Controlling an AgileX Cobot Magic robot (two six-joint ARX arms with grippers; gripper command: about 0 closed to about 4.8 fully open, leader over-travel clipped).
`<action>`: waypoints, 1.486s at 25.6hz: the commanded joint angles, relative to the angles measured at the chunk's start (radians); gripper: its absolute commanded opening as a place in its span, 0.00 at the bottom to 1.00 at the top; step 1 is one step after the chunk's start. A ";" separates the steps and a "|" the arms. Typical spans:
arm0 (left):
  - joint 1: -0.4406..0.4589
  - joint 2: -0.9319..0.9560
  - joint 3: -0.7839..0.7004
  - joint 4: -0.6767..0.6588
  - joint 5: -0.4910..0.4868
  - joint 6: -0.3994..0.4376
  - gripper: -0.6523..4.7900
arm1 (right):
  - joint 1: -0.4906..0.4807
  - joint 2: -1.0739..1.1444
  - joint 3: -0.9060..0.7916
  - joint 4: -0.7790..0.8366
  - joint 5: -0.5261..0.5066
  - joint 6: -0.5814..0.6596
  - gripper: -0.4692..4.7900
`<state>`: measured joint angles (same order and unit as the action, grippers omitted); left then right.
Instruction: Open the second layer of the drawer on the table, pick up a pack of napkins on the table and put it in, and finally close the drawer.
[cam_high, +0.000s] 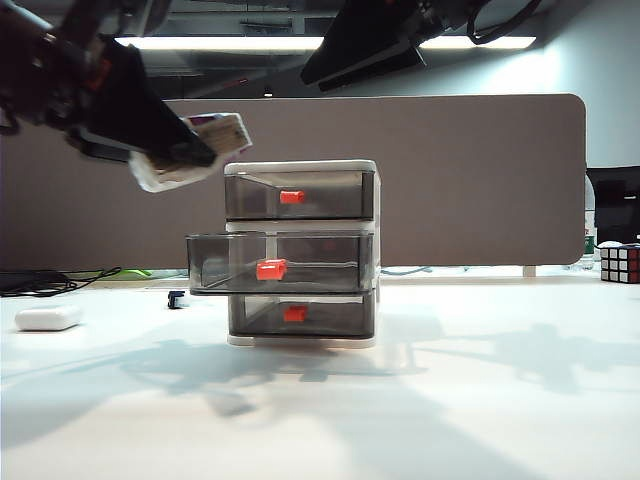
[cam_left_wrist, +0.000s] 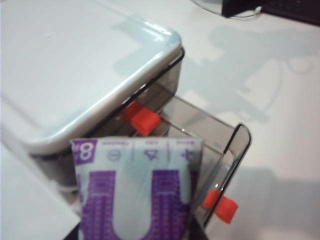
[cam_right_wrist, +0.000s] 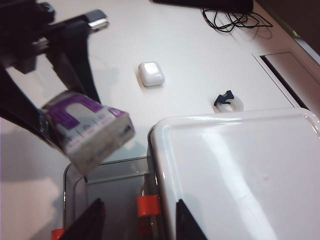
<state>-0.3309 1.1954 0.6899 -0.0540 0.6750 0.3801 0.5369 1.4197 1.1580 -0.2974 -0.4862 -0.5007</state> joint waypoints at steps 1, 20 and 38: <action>-0.044 0.043 0.035 0.010 0.043 0.080 0.44 | -0.005 -0.008 0.005 0.003 -0.002 0.004 0.48; -0.223 0.163 0.077 0.069 -0.156 0.264 0.46 | -0.020 -0.010 0.005 -0.039 -0.002 0.004 0.48; -0.254 0.215 0.119 0.020 -0.276 0.436 0.51 | -0.020 -0.010 0.005 -0.042 0.021 0.004 0.48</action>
<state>-0.5861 1.4120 0.8055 -0.0265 0.4095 0.8143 0.5171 1.4155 1.1572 -0.3428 -0.4637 -0.5007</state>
